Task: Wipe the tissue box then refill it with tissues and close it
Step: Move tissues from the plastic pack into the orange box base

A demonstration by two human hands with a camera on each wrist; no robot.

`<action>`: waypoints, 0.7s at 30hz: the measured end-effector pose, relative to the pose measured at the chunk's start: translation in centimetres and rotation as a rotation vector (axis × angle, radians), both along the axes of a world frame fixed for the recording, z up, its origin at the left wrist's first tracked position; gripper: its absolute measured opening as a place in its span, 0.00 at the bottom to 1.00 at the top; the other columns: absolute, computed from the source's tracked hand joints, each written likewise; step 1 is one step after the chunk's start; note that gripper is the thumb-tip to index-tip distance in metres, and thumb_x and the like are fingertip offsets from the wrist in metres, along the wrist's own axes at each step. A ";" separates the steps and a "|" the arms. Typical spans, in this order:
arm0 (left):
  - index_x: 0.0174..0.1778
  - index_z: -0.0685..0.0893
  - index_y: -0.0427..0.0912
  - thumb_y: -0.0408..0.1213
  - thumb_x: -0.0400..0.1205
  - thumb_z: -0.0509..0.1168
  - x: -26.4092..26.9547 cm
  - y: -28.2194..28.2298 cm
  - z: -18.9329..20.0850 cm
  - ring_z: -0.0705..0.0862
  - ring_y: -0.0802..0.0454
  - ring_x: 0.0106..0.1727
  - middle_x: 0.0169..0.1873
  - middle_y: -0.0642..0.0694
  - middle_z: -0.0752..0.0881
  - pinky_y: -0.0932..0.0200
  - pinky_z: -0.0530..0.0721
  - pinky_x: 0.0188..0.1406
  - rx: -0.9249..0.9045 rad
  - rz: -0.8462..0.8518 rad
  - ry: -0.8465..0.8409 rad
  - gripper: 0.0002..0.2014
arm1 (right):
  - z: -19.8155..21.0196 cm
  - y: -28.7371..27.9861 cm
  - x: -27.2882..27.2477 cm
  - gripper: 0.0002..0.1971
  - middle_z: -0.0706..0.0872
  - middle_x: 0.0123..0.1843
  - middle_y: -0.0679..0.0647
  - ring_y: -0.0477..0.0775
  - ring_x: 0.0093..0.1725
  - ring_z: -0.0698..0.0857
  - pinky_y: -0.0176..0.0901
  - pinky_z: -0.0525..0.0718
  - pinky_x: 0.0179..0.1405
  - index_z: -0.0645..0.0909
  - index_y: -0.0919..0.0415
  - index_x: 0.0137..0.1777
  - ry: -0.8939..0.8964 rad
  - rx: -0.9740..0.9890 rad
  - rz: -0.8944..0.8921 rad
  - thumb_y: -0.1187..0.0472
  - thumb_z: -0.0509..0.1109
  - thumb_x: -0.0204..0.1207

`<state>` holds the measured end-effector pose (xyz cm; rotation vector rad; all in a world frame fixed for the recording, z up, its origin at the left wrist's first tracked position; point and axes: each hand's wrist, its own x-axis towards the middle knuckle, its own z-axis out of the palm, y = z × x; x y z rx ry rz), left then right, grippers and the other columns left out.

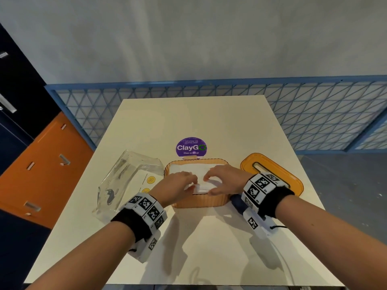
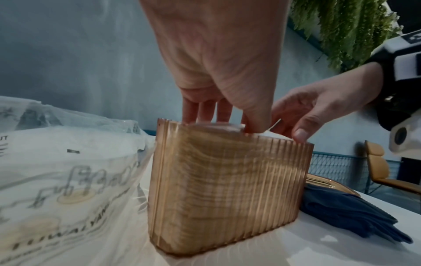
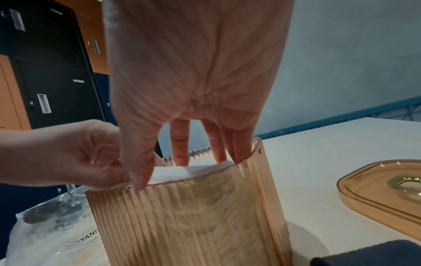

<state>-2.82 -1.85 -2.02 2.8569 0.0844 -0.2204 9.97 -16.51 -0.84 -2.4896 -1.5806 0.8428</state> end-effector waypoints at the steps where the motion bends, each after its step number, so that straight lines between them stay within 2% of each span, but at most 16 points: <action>1: 0.65 0.79 0.43 0.40 0.85 0.57 -0.1 0.1 -0.1 0.82 0.47 0.59 0.61 0.45 0.84 0.59 0.77 0.53 -0.012 0.006 -0.015 0.14 | 0.0 0.1 0.0 0.25 0.76 0.73 0.54 0.55 0.71 0.72 0.49 0.70 0.72 0.73 0.52 0.71 0.003 0.001 -0.003 0.47 0.69 0.75; 4: 0.62 0.81 0.42 0.40 0.86 0.56 -0.1 0.3 -0.2 0.83 0.47 0.57 0.58 0.44 0.85 0.59 0.78 0.52 -0.029 0.011 -0.043 0.13 | -0.1 0.0 0.1 0.21 0.78 0.72 0.53 0.54 0.70 0.74 0.46 0.70 0.70 0.75 0.51 0.69 0.020 0.032 -0.026 0.49 0.67 0.77; 8: 0.57 0.81 0.40 0.40 0.86 0.56 -0.1 0.5 -0.4 0.83 0.46 0.52 0.52 0.42 0.87 0.57 0.78 0.48 -0.021 0.013 -0.059 0.12 | -0.2 -0.1 0.2 0.17 0.81 0.69 0.53 0.51 0.63 0.77 0.37 0.68 0.57 0.78 0.53 0.67 0.044 0.073 -0.031 0.52 0.65 0.79; 10: 0.56 0.81 0.41 0.42 0.86 0.57 -0.1 0.5 -0.4 0.83 0.47 0.51 0.52 0.43 0.87 0.58 0.77 0.47 -0.038 0.014 -0.062 0.11 | -0.1 -0.1 0.2 0.16 0.82 0.68 0.53 0.47 0.54 0.74 0.36 0.66 0.53 0.78 0.53 0.67 0.055 0.087 -0.034 0.53 0.64 0.80; 12: 0.57 0.81 0.43 0.45 0.84 0.60 -0.3 0.4 -0.2 0.82 0.48 0.51 0.52 0.45 0.86 0.59 0.76 0.48 -0.065 0.010 -0.047 0.12 | 0.0 -0.2 0.3 0.17 0.82 0.68 0.53 0.44 0.51 0.70 0.36 0.65 0.52 0.79 0.54 0.67 0.058 0.083 -0.036 0.53 0.65 0.80; 14: 0.59 0.80 0.44 0.46 0.83 0.62 -0.2 0.3 0.0 0.81 0.49 0.53 0.54 0.46 0.85 0.60 0.75 0.49 -0.071 -0.002 -0.011 0.13 | 0.2 -0.1 0.2 0.18 0.81 0.69 0.53 0.48 0.54 0.74 0.35 0.65 0.53 0.78 0.54 0.68 0.057 0.057 -0.031 0.51 0.66 0.79; 17: 0.60 0.80 0.44 0.44 0.83 0.62 -0.1 0.1 0.3 0.81 0.48 0.56 0.57 0.46 0.84 0.59 0.76 0.50 -0.030 -0.021 0.000 0.13 | 0.4 0.2 0.3 0.21 0.79 0.71 0.53 0.54 0.66 0.76 0.36 0.65 0.54 0.77 0.52 0.69 0.037 0.004 -0.027 0.48 0.66 0.78; 21: 0.61 0.80 0.43 0.43 0.84 0.60 -0.1 -0.4 0.3 0.81 0.47 0.58 0.60 0.46 0.82 0.58 0.77 0.50 0.008 -0.035 -0.016 0.13 | 0.3 0.6 0.4 0.22 0.79 0.71 0.53 0.55 0.66 0.76 0.39 0.68 0.55 0.78 0.50 0.68 0.025 -0.020 -0.052 0.46 0.67 0.76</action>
